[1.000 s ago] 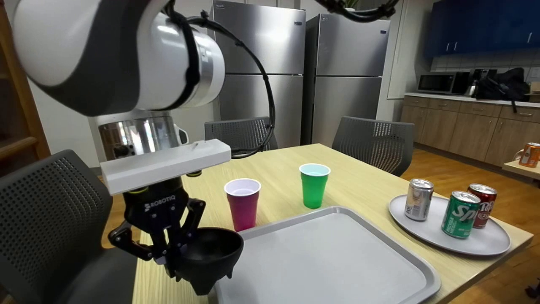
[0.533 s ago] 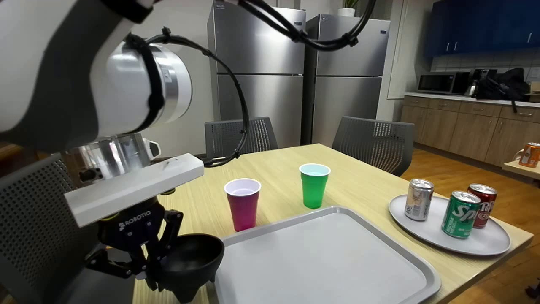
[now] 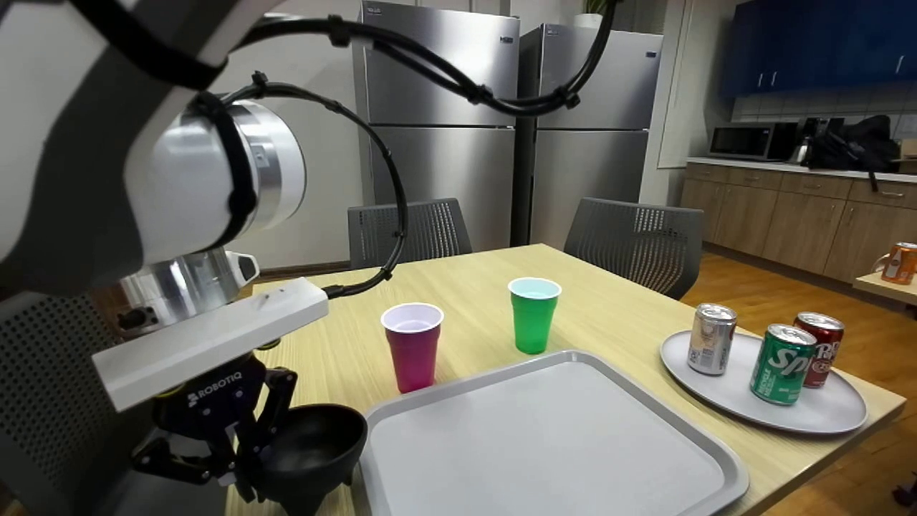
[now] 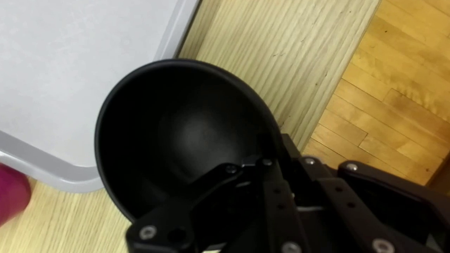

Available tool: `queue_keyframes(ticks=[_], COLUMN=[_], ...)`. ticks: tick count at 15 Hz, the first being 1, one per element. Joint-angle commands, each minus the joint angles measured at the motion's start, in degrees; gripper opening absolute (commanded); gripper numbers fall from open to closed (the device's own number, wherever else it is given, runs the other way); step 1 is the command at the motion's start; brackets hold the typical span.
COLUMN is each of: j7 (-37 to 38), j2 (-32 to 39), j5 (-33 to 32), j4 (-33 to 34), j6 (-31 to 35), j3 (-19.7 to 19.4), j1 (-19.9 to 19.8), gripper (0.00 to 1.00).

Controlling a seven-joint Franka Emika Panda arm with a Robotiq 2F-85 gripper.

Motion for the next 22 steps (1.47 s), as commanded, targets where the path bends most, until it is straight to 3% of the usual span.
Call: queue_keyframes(ticks=[1,9,10,11,20,22], j7=[-1.4,-2.3,-2.6,-3.2,-7.2,-7.5], j2=[1.9,3.2,3.2,3.0,-3.9,-5.4], j5=[-0.3,-0.5,-0.4,-0.3,0.3,0.9], j4=[4.0,4.9,4.9,4.5,-0.3,-1.5], j6=[-2.4,-2.1,-2.4,-2.2,-0.7,-0.4], j3=[-0.9,-1.3,-1.2,-1.0,-0.2,0.0], j1=[1.0,1.3,1.2,1.0,-0.8,-1.7], gripper=[0.02,0.02,0.34,0.35,0.99,1.00])
